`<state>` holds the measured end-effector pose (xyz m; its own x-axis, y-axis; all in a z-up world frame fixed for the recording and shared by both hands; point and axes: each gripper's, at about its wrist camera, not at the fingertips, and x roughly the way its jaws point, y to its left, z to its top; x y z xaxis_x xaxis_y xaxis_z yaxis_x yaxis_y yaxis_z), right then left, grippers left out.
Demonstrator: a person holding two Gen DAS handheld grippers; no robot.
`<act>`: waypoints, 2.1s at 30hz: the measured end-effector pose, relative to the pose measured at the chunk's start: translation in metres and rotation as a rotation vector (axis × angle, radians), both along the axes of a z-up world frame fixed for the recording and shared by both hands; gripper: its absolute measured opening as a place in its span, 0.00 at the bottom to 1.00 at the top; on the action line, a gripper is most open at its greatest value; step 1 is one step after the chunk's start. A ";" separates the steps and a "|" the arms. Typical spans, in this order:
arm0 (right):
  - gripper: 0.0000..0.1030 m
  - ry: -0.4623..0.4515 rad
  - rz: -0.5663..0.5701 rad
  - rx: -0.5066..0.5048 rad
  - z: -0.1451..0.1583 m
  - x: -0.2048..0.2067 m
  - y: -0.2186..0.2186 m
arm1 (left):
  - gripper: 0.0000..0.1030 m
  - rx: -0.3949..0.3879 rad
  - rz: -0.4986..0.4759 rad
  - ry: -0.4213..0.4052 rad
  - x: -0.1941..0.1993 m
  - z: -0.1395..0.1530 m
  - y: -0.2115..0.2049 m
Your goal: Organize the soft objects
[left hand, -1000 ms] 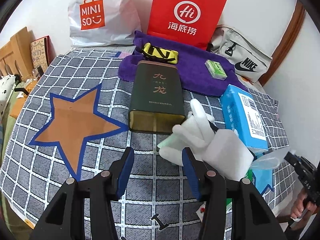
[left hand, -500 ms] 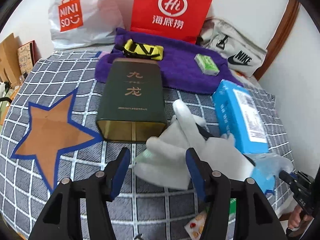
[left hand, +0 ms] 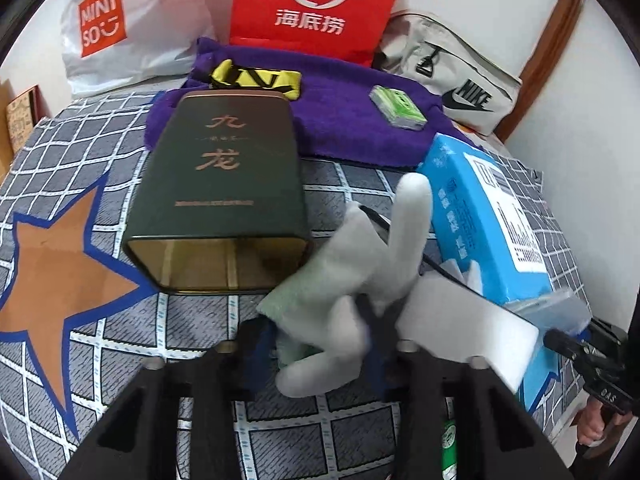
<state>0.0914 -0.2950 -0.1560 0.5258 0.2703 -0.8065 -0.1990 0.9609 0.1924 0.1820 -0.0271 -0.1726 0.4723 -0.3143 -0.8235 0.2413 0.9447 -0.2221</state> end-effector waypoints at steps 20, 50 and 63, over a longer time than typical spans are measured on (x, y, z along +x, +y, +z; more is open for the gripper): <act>0.07 -0.071 -0.041 0.025 0.035 -0.036 -0.006 | 0.12 -0.013 0.091 -0.119 -0.065 0.046 0.062; 0.05 -0.191 -0.032 0.009 0.098 -0.030 0.005 | 0.12 -0.005 0.142 -0.211 -0.071 0.105 0.064; 0.05 -0.202 -0.030 -0.017 0.116 0.030 0.006 | 0.12 0.013 0.161 -0.205 -0.030 0.120 0.057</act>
<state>0.1211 -0.2893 -0.0402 0.6849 0.2392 -0.6882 -0.2026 0.9698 0.1355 0.1519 0.0302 -0.0529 0.6729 -0.2115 -0.7088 0.1266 0.9770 -0.1714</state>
